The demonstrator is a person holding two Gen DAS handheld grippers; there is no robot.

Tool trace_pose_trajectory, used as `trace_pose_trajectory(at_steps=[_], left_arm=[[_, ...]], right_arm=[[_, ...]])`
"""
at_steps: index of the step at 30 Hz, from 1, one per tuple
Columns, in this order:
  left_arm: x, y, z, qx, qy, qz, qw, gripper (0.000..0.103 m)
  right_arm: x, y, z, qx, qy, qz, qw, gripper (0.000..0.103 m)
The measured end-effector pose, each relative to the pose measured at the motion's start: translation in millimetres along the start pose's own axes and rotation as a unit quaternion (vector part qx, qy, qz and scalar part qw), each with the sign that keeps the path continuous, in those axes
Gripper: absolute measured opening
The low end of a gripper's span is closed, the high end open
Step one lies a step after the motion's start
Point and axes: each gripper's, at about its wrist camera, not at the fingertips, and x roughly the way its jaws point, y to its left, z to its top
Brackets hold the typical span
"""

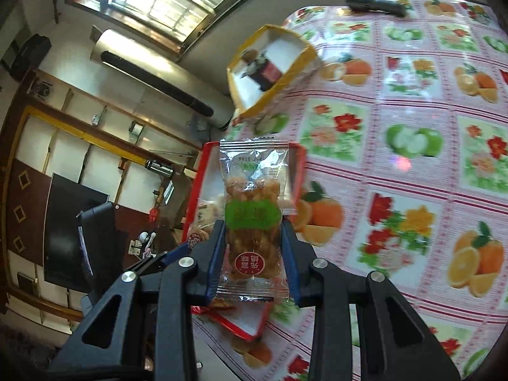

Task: Organize snacks
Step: 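Carry both packets over the red-rimmed tray with both grippers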

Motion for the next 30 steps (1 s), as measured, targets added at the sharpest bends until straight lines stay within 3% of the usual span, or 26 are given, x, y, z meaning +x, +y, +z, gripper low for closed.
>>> trace_pose_trajectory(at_steps=[13, 30], left_arm=[[17, 38, 7, 0.003, 0.01, -0.029, 0.9995, 0.036], [37, 54, 6, 0.01, 0.028, -0.048, 0.9984, 0.036]], right_arm=[[68, 53, 18, -0.03, 0.016, 0.004, 0.999, 0.036], [114, 57, 22, -0.042, 0.046, -0.038, 0.997, 0.036]])
